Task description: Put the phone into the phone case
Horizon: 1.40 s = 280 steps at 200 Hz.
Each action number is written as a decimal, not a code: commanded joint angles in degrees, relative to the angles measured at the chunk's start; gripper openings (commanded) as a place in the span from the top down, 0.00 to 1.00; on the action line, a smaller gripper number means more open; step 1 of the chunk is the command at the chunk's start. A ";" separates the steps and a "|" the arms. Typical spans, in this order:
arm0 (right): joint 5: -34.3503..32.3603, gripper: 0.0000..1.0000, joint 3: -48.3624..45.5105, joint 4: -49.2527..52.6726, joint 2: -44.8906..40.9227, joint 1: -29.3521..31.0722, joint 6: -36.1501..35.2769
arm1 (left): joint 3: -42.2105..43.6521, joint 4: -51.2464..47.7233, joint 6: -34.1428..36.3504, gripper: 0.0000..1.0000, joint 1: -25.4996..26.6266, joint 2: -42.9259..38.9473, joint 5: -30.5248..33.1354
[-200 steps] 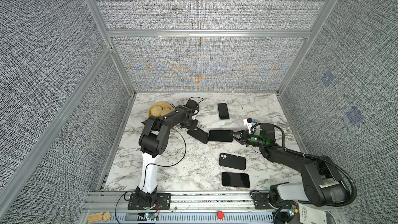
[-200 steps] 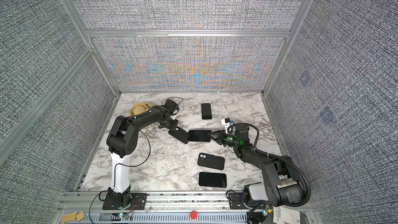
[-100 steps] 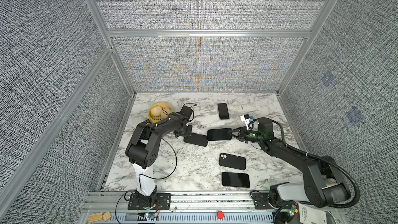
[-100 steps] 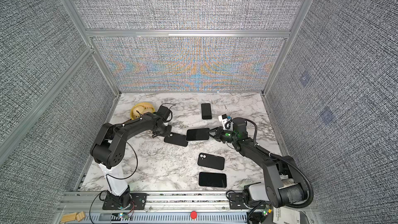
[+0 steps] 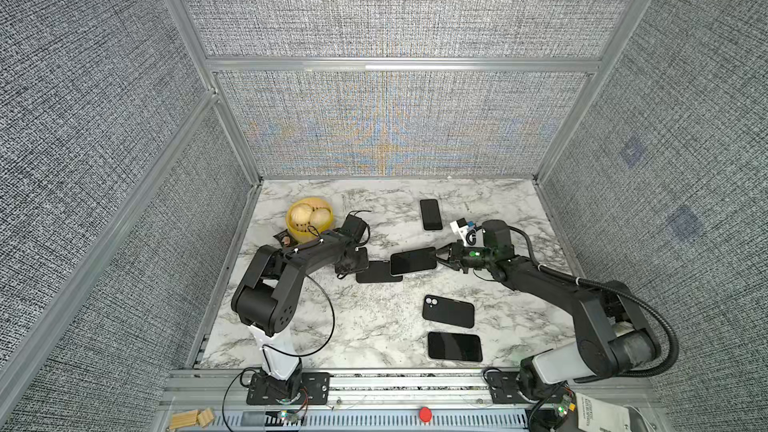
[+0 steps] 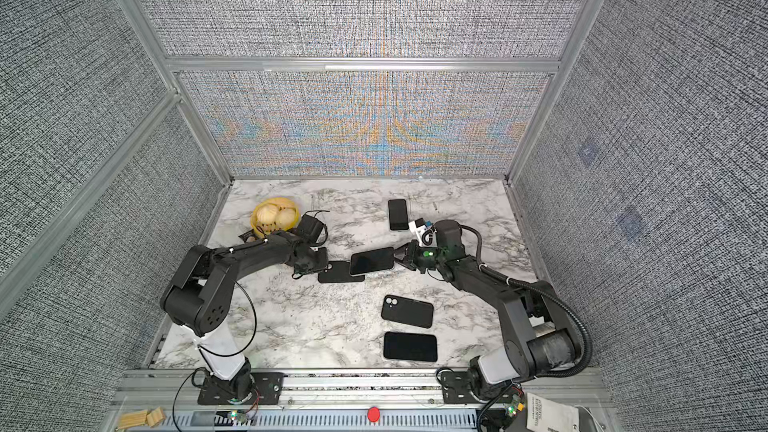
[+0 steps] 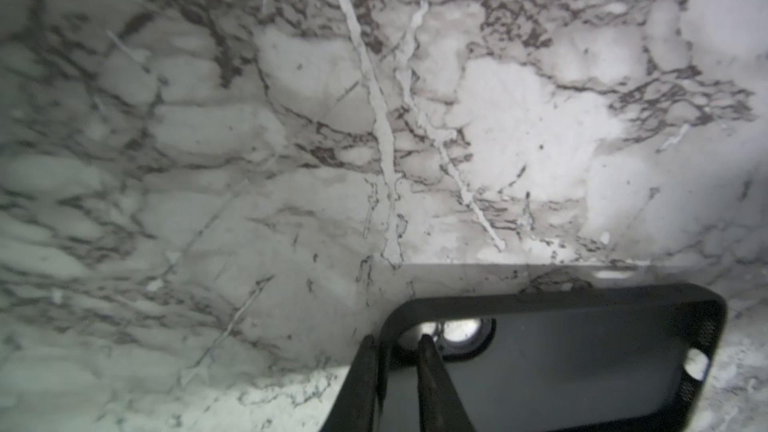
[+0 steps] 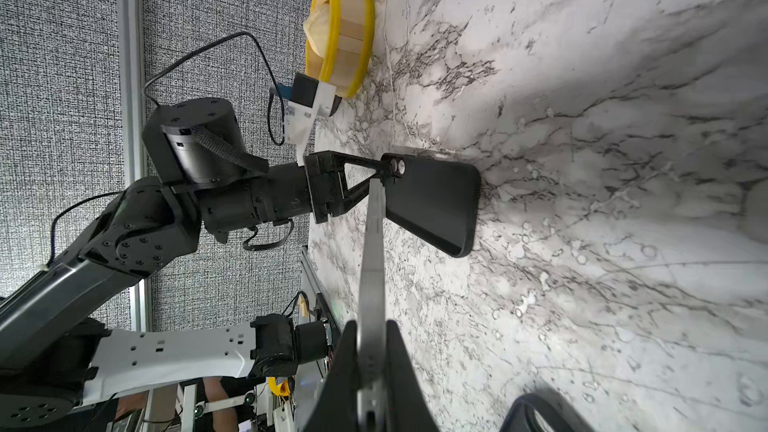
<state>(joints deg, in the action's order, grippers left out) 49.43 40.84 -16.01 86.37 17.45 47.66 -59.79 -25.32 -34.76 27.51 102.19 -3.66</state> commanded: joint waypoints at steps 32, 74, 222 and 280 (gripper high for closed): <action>0.59 0.97 6.16 1.92 5.89 2.70 -0.53 | 0.99 2.03 -0.07 0.67 -0.95 -2.83 -6.92; -0.56 0.98 9.94 1.97 11.37 5.23 0.07 | 6.10 8.12 -1.45 0.66 -4.84 -5.78 -13.52; -3.33 0.99 14.97 4.07 20.46 7.41 -0.70 | 10.74 14.56 -1.76 0.53 -8.43 -4.33 -23.33; -3.50 0.99 15.67 5.14 23.40 7.60 -2.71 | 11.51 15.27 -1.87 0.53 -8.42 -4.70 -24.02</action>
<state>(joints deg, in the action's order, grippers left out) 47.03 56.38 -12.97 108.71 24.71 47.03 -48.82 -11.00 -36.49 19.03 97.60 -26.55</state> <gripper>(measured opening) 0.105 0.473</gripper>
